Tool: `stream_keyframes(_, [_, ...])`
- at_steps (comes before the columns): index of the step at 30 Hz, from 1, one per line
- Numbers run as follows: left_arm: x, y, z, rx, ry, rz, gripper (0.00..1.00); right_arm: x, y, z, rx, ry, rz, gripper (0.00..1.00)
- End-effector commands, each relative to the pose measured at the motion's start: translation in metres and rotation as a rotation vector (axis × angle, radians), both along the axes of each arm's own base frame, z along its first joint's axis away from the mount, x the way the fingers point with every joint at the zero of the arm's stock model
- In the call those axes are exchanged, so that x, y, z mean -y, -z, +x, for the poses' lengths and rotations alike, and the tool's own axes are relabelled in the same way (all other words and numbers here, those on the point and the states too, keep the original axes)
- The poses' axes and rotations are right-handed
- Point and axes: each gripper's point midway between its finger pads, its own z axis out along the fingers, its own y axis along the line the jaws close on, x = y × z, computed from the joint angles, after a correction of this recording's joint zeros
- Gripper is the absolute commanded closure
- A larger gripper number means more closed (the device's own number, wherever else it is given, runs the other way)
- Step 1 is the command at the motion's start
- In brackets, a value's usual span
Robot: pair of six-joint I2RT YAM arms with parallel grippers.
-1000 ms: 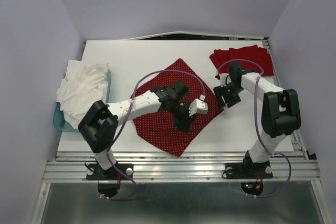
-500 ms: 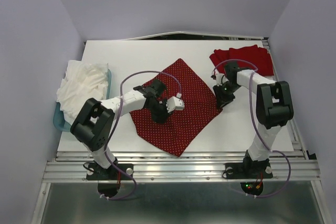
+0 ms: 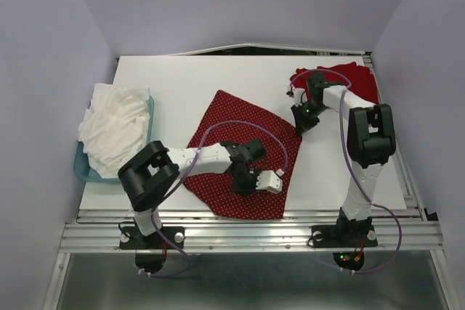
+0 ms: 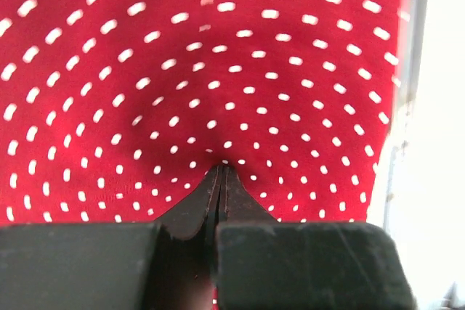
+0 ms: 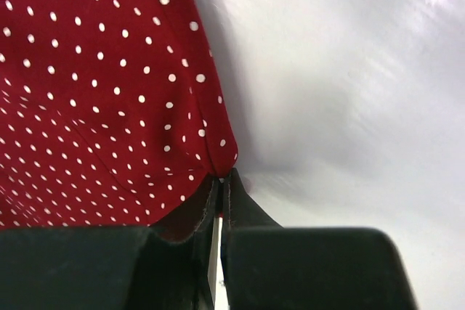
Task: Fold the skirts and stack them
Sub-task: Flatten the skirt out
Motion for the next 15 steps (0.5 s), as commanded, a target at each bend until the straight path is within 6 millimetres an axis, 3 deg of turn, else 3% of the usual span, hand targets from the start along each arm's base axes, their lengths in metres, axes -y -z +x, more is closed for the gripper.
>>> stream_keyframes(1, [0.036, -0.016, -0.058, -0.246, 0.073, -0.025, 0.98, -0.015, -0.013, 0.012, 0.055, -0.089, 0.060, 0.99])
stream_keyframes(3, [0.067, -0.045, -0.078, -0.314, 0.095, -0.130, 0.93, -0.024, -0.017, 0.003, 0.065, -0.147, 0.082, 0.99])
stream_keyframes(6, [0.089, -0.082, -0.080, -0.352, 0.084, -0.253, 0.79, -0.027, -0.019, -0.001, 0.098, -0.210, 0.082, 0.99])
stream_keyframes(9, [0.096, -0.147, -0.047, -0.350, 0.010, -0.459, 0.71, -0.036, -0.019, -0.006, 0.132, -0.268, 0.068, 0.99])
stream_keyframes(10, [0.089, -0.165, -0.011, -0.335, -0.084, -0.524, 0.69, -0.042, -0.019, -0.008, 0.139, -0.287, 0.069, 0.99])
stream_keyframes(13, [0.064, -0.208, 0.053, -0.243, -0.203, -0.630, 0.62, -0.052, -0.018, -0.007, 0.165, -0.328, 0.060, 0.99])
stream_keyframes(14, [0.033, -0.208, 0.094, -0.182, -0.296, -0.625, 0.60, -0.053, -0.017, -0.006, 0.172, -0.337, 0.049, 0.99])
stream_keyframes(15, [0.019, -0.213, 0.118, -0.131, -0.344, -0.632, 0.55, -0.056, -0.017, -0.003, 0.192, -0.347, 0.039, 0.99])
